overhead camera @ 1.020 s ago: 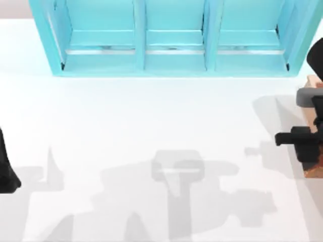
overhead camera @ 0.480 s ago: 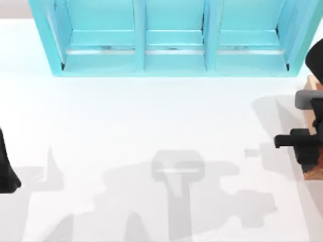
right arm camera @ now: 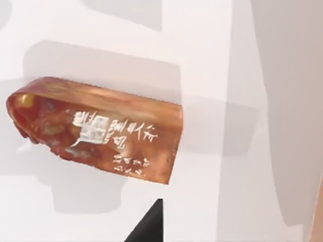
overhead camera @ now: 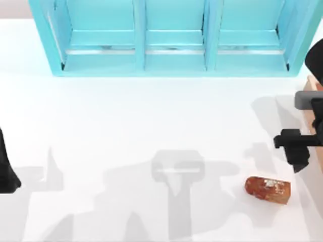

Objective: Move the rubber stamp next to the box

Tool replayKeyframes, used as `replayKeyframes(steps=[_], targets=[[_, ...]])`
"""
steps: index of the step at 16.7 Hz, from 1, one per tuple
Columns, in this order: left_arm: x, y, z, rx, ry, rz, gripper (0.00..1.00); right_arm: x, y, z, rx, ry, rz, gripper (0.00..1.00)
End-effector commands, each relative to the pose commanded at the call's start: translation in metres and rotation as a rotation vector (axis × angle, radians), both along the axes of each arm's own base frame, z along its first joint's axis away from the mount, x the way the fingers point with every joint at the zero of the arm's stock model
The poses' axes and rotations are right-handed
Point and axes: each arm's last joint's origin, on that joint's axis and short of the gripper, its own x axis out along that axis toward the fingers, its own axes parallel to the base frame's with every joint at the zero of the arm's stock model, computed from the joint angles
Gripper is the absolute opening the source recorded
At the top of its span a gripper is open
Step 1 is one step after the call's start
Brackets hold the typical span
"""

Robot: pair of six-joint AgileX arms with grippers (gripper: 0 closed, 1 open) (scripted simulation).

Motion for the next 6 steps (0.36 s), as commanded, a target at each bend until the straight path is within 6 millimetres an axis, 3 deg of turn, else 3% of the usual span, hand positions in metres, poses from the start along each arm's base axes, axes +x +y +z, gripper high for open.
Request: replayKeyframes(steps=[6], targets=[[0.0,0.0,0.0,0.0,0.0,0.0,1.0,0.0,0.0,0.0,0.0,0.0,0.0,1.0]])
